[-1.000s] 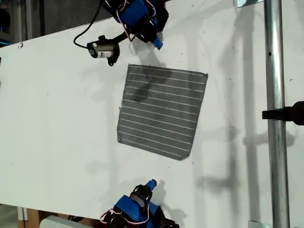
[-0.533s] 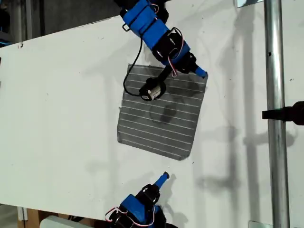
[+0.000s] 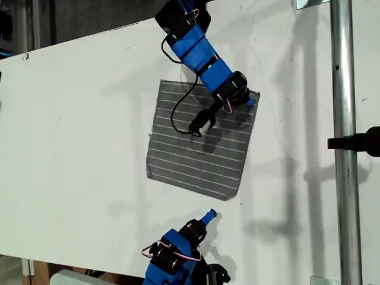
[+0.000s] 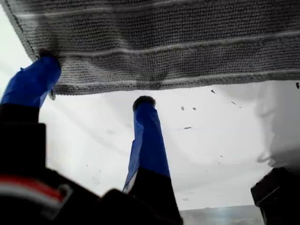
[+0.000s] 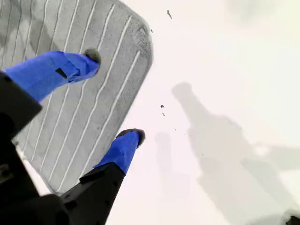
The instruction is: Grasp corners of a towel and fold twice.
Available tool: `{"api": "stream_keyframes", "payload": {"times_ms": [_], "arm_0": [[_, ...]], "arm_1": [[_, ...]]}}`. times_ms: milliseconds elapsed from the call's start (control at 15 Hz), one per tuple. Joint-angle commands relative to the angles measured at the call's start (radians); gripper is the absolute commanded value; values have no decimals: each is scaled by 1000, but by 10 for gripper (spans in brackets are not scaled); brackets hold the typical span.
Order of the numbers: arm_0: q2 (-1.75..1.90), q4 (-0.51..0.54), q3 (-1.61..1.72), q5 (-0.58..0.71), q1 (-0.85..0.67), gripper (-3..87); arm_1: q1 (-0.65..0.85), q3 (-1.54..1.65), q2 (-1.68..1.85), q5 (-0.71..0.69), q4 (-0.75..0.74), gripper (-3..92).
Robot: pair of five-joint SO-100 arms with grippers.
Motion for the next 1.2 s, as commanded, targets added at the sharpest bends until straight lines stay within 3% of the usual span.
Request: {"api": "stream_keyframes", "payload": {"times_ms": [0, 67, 267, 533, 667, 933, 1133], "arm_0": [[-2, 6, -46, -28, -17, 250], [-3, 25, -57, -40, -20, 247], [-6, 34, -78, -46, -17, 241], [-77, 38, -184, 12, -58, 244], [-253, 34, -322, 109, -92, 278], [-583, 155, -661, 360, -55, 330], [-716, 83, -709, 394, -35, 336]], "arm_1": [[17, -52, -14, 28, -29, 182], [20, -54, -41, 64, -40, 51], [32, -55, -95, 60, -120, 7], [46, -57, -87, 41, -158, -2], [49, -63, -86, 25, -167, -2], [43, -72, -78, 23, -156, -2], [37, -74, -75, 32, -161, -2]]}}
